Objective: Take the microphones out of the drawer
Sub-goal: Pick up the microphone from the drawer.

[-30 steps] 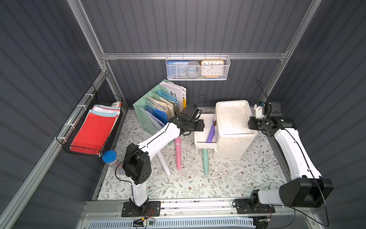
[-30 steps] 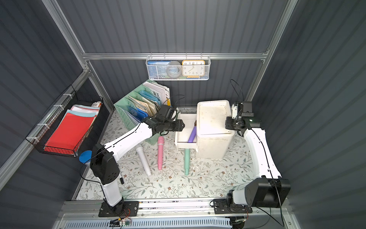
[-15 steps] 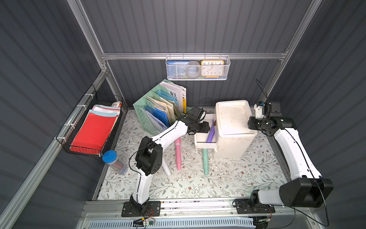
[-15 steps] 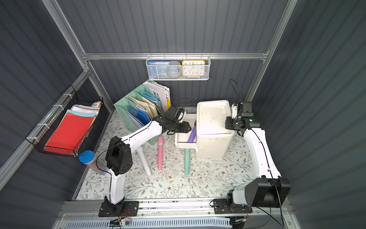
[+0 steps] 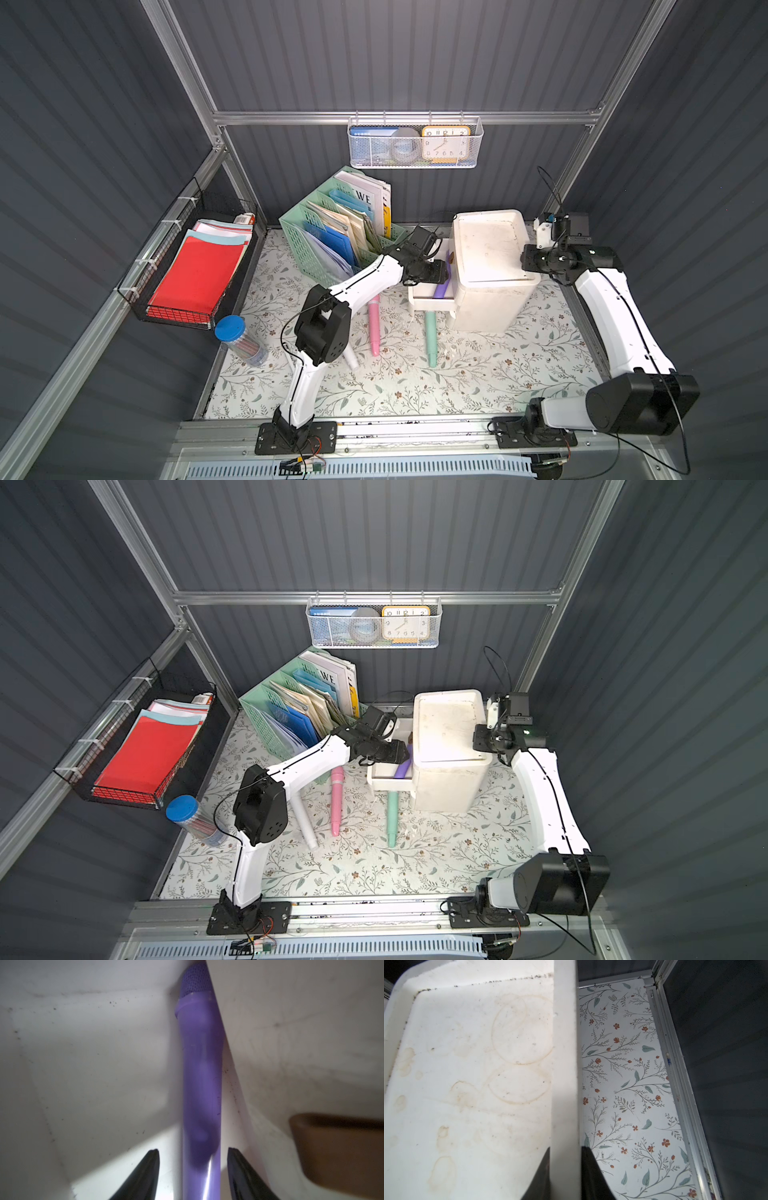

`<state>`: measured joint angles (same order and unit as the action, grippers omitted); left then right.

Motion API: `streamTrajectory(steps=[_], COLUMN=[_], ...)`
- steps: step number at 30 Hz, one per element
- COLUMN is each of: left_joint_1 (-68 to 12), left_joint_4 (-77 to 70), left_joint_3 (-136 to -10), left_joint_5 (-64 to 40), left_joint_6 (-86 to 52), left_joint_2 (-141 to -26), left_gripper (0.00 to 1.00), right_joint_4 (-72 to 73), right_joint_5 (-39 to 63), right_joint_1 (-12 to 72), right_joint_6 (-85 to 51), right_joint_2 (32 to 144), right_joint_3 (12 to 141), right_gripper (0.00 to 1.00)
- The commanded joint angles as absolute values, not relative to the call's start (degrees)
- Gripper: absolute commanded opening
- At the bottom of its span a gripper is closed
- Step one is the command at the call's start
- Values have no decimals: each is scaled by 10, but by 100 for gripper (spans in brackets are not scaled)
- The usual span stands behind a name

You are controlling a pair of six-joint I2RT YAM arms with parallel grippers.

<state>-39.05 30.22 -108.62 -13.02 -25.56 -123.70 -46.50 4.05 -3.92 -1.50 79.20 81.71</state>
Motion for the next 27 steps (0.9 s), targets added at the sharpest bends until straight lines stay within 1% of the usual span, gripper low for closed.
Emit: streamTrajectory(steps=[1,22,24,27], left_joint_1=[-395,-424,-426,-428], left_joint_4=[334,377,378,379], left_joint_3=[-1111,-1172,-1173,-1172], left_joint_5=[-110,-49,-43,-33], left_joint_6=[-237,-225,-225,-223], left_joint_2=[-1254,-1303,-1303,-1301], left_gripper=[57,55,54,50], right_joint_4=[-534,-534,-534,-534], right_joint_5=[104,106,106,106], right_joint_1=[-42,-42,-42,-42], right_joint_6=[-67,-67,-67,-68], right_joint_2=[806,809,809,809], right_joint_3=[785,784,784,784], right_gripper=[1,1,1,1])
